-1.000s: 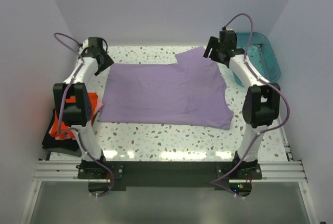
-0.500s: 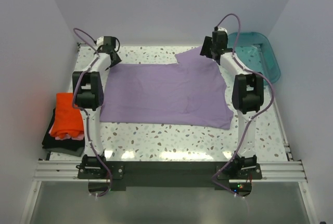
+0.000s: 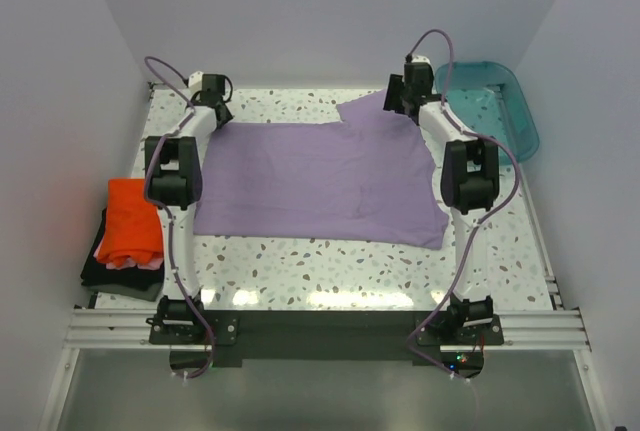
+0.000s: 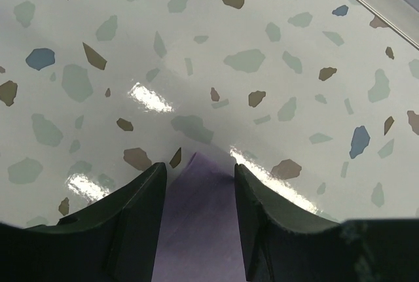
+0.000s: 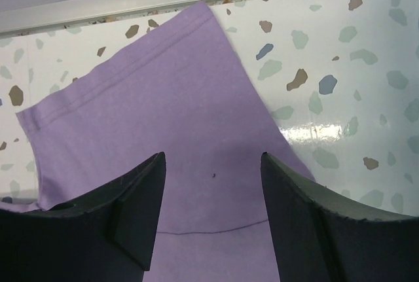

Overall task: Fold and stack the t-shirts
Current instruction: Fold the tshirt

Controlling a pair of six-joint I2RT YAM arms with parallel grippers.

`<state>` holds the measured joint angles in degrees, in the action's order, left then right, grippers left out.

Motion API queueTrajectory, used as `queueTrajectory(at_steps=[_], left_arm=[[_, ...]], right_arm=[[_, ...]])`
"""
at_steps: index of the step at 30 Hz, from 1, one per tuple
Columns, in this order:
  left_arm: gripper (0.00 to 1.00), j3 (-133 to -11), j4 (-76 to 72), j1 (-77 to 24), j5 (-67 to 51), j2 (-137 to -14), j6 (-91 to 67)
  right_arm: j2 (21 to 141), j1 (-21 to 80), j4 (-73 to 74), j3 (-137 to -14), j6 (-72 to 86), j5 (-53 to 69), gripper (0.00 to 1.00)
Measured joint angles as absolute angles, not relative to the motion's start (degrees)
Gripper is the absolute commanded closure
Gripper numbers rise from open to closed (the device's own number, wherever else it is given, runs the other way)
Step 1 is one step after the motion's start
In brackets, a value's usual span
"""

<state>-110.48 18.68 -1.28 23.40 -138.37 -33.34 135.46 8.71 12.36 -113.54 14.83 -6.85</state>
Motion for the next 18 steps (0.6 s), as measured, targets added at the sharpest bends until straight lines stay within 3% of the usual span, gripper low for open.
queueTrajectory(at_steps=[18], left_arm=[[0.69,-112.07,17.61,-1.28,23.83,-139.72,-33.34]], right_arm=[[137.64,7.92,15.77,-114.3,15.75,-15.27,0.39]])
